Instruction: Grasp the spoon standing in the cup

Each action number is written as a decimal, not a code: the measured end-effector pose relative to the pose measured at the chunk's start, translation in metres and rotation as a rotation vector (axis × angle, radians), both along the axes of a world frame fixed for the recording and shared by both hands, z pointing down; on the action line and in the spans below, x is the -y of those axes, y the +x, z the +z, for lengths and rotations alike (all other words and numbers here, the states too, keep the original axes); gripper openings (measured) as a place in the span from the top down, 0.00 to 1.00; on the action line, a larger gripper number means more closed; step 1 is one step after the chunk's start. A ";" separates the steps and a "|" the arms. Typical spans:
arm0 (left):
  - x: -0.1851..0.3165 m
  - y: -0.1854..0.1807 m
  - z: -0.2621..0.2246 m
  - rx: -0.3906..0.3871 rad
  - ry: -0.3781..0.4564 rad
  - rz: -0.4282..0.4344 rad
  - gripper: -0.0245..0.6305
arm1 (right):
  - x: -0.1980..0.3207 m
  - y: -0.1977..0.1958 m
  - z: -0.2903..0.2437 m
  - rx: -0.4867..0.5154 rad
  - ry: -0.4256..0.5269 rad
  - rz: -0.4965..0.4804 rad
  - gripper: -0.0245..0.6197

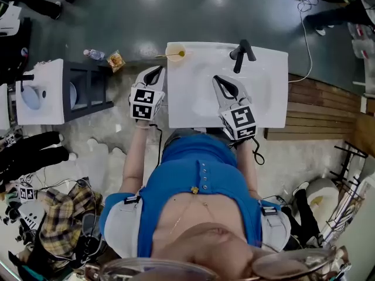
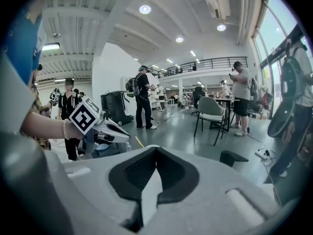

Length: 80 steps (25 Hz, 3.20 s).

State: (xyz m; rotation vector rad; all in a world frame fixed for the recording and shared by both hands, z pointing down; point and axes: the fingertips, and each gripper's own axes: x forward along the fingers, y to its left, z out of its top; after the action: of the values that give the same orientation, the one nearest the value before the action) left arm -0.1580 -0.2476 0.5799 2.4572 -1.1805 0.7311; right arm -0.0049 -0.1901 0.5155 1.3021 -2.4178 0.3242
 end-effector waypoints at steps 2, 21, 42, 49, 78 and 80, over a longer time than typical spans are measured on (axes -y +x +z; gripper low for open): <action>0.003 -0.001 0.005 0.009 -0.010 0.005 0.95 | -0.001 0.003 0.000 0.003 -0.007 0.013 0.96; 0.031 -0.013 0.052 0.123 -0.115 0.084 0.82 | -0.013 0.029 0.013 -0.023 -0.056 0.132 0.96; 0.044 -0.002 0.062 0.261 -0.076 0.226 0.80 | -0.022 0.050 0.013 0.001 -0.058 0.202 0.96; 0.040 0.002 0.066 0.269 -0.091 0.244 0.86 | -0.022 0.054 0.014 0.001 -0.055 0.215 0.96; 0.032 0.014 0.023 0.180 -0.025 0.147 0.90 | -0.030 0.068 0.008 0.021 -0.033 0.191 0.96; 0.030 0.014 0.019 0.178 -0.013 0.135 0.90 | -0.031 0.068 0.007 0.022 -0.031 0.181 0.96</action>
State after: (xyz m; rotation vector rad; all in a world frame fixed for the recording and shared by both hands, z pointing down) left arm -0.1442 -0.2777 0.5987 2.5230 -1.0726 1.0110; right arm 0.0629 -0.1595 0.5228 1.5142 -2.3076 0.4248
